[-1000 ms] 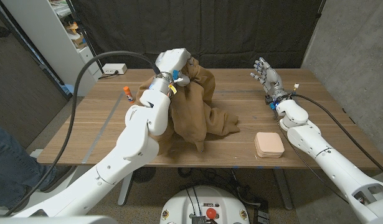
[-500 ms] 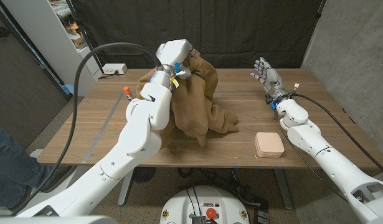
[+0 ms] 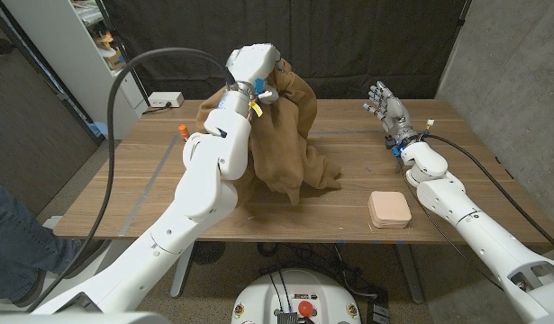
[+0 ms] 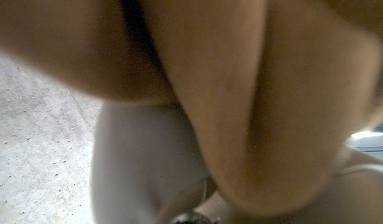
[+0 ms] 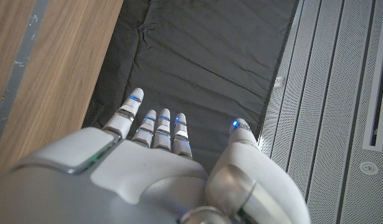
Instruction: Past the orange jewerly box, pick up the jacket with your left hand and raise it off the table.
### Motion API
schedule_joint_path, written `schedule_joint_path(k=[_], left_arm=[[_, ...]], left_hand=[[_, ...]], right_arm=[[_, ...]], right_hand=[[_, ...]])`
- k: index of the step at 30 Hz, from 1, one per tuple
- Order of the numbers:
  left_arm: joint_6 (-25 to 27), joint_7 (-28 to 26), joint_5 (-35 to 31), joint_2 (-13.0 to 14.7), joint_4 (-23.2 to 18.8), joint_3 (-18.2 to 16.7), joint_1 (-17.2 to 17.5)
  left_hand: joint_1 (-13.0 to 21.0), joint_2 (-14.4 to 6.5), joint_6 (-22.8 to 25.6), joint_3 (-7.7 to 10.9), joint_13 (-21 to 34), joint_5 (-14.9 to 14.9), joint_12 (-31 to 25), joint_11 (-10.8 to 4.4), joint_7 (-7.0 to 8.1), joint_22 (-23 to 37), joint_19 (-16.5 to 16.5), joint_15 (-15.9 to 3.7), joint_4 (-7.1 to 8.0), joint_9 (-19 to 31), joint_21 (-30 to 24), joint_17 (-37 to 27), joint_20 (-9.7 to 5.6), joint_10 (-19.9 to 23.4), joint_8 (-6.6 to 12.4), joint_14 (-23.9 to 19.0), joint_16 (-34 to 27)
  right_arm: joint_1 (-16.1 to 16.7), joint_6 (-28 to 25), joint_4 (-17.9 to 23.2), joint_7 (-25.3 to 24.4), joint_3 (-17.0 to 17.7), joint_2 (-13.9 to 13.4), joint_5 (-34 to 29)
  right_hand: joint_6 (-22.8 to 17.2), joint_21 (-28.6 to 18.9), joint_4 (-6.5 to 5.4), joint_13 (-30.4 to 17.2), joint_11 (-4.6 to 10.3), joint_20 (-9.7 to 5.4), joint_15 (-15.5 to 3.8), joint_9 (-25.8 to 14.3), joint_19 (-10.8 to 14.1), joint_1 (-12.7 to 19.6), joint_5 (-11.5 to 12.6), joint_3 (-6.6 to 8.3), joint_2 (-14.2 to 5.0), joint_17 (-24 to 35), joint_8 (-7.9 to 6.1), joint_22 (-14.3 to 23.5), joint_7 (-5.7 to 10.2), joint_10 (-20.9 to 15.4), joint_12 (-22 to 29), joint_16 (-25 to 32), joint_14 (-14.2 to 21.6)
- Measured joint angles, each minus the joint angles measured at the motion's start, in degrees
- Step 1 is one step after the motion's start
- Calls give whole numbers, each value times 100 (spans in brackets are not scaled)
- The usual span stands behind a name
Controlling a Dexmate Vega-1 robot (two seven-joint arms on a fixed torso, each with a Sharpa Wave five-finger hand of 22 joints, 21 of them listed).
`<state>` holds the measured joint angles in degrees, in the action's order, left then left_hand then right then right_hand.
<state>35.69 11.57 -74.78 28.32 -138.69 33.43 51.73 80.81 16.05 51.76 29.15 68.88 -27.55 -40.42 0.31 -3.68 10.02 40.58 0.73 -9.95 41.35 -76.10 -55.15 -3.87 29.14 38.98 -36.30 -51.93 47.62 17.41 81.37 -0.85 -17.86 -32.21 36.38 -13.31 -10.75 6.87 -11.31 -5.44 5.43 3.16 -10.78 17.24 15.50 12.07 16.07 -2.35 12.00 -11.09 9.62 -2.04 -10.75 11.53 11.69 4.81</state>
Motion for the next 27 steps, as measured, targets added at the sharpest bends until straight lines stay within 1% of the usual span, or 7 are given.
schedule_joint_path(k=[2,5,9,15,22,23,27], left_arm=[[-35,77,-81,-27,-12,-14,-6],[-110,198,-194,-87,-55,-60,-22],[-172,261,-245,-129,-97,-116,-23],[-259,326,-276,-178,-154,-208,-3],[-381,356,-244,-182,-230,-340,107],[-381,356,-244,-177,-239,-359,125],[-455,324,-70,-126,-308,-510,261]], left_hand=[[0,0,1,0,0,0,16,0,1,0,-21,0,0,0,0,1,-21,0,0,0,0],[13,1,25,0,0,-11,16,0,25,0,-44,0,0,-1,0,1,0,0,-1,0,0],[13,1,25,16,0,-24,16,0,24,0,-52,0,-16,12,-42,1,8,0,-1,0,0],[13,1,24,49,-1,-24,16,0,24,0,-54,0,-1,5,-43,1,7,0,-1,0,0],[13,1,23,49,-1,-45,38,21,23,-1,-92,0,-1,47,-89,3,29,21,-2,0,0],[13,1,23,49,-1,-45,38,21,23,-1,-104,23,-1,48,-89,14,18,21,-2,-23,0],[13,1,23,66,23,-45,38,21,23,20,-136,25,-18,50,-128,8,12,20,-6,-25,0]], right_arm=[[-1,0,0,1,9,-10,2],[6,0,16,2,17,-25,5],[35,0,54,-9,24,-33,5],[87,-9,112,-66,36,-43,7],[187,-14,219,-153,58,-46,8],[187,-17,219,-167,58,-46,7],[270,-68,342,-240,60,-58,-13]], right_hand=[[0,0,0,0,0,0,0,0,0,0,0,0,0,0,0,0,0,0,0,0,0],[0,0,0,0,0,0,0,0,0,0,0,0,0,0,0,0,0,0,0,0,0],[0,0,0,0,0,0,0,0,0,0,1,0,0,0,0,0,0,0,0,0,0],[0,0,0,0,0,0,0,0,0,0,2,0,0,0,0,0,0,0,0,0,0],[0,0,0,0,0,0,0,0,0,0,2,0,0,0,0,0,0,0,0,0,0],[0,0,0,0,0,0,0,0,0,0,2,0,0,0,0,0,0,0,0,0,0],[0,0,0,0,0,0,0,0,0,0,2,0,0,0,0,0,0,0,0,0,0]])
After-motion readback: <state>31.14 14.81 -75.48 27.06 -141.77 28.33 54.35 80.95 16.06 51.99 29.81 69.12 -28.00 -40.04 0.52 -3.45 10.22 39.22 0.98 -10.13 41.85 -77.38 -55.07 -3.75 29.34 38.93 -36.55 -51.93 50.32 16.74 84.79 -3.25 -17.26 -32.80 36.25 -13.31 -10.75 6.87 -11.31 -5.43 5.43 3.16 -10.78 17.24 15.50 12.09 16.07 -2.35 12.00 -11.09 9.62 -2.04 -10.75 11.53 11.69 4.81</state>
